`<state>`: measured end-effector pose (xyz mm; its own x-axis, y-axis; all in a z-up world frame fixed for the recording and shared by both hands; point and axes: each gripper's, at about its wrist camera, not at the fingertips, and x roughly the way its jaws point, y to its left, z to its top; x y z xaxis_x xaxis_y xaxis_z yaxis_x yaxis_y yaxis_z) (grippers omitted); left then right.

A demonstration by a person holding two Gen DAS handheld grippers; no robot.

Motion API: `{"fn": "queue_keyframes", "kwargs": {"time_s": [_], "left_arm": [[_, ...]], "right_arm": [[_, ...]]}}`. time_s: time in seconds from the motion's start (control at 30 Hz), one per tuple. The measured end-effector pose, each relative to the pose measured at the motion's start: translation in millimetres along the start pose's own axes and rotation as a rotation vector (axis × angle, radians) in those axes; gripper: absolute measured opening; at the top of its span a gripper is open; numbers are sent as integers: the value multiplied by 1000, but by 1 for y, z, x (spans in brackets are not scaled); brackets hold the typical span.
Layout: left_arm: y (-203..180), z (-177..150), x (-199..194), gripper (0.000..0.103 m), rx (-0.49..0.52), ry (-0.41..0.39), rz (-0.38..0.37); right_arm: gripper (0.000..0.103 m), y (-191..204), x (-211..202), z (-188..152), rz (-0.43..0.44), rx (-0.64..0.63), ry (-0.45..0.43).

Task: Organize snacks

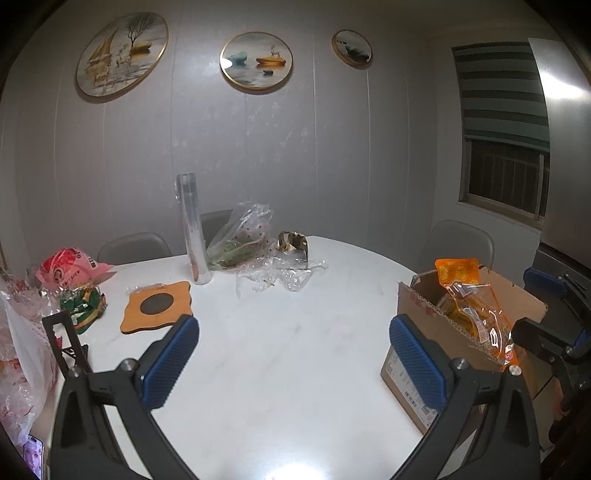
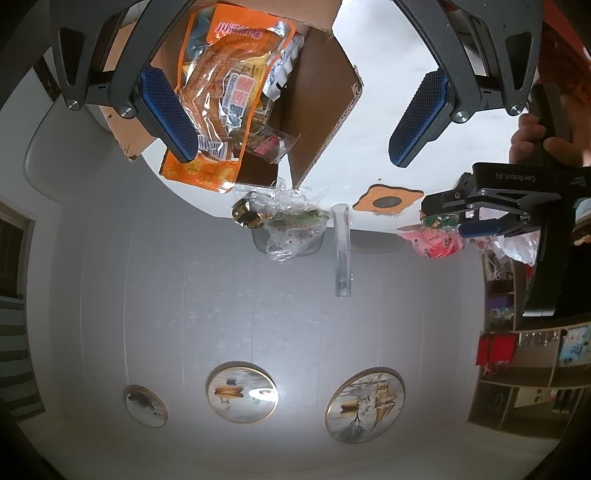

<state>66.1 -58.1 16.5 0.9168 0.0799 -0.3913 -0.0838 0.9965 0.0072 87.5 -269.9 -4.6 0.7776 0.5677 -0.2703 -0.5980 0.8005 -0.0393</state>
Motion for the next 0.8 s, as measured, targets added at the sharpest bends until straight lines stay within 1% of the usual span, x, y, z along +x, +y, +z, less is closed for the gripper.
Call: {"fn": "queue_keyframes", "kwargs": {"time_s": [0.8], "left_arm": [[2, 0, -3, 102, 7, -7, -3]], "right_arm": [[103, 2, -3, -3, -3, 14, 0]]}}
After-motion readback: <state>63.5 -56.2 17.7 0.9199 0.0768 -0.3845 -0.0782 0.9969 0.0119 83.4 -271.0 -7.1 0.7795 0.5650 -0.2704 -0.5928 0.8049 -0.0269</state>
